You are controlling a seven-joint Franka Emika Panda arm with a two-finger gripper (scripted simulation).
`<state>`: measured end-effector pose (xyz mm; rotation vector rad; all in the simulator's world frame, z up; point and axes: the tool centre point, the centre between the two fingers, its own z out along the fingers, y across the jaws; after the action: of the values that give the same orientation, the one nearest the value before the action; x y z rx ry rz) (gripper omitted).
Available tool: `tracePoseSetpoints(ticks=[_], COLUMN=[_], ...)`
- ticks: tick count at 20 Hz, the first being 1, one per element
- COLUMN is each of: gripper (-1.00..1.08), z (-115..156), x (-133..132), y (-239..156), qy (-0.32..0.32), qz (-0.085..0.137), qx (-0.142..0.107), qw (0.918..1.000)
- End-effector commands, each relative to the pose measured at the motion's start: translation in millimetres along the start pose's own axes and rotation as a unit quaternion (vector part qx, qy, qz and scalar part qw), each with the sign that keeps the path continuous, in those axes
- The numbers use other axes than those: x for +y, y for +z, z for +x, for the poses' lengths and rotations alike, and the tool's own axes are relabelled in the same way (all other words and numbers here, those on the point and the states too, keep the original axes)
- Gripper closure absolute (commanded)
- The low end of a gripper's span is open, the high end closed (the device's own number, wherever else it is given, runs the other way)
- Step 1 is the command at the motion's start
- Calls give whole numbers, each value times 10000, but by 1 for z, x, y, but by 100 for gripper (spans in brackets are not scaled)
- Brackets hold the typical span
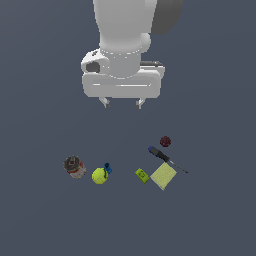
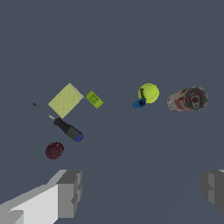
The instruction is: Pick up a designated object from a clutter of objects.
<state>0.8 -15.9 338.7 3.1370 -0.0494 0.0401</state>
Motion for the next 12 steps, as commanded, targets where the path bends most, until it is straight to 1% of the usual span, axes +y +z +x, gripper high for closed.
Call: tracePoseSetpoints(ticks=[1,4,9,12], gripper=[-92,-92,-92,-92], z=[0,-1,-4,-4], x=[0,-3,-12,-12], y=[0,2,9,9], qy=[0,21,82,76], qz=[0,24,116,121], qx=[0,-33,-160,-166], qw=[10000,10000,9998,9998])
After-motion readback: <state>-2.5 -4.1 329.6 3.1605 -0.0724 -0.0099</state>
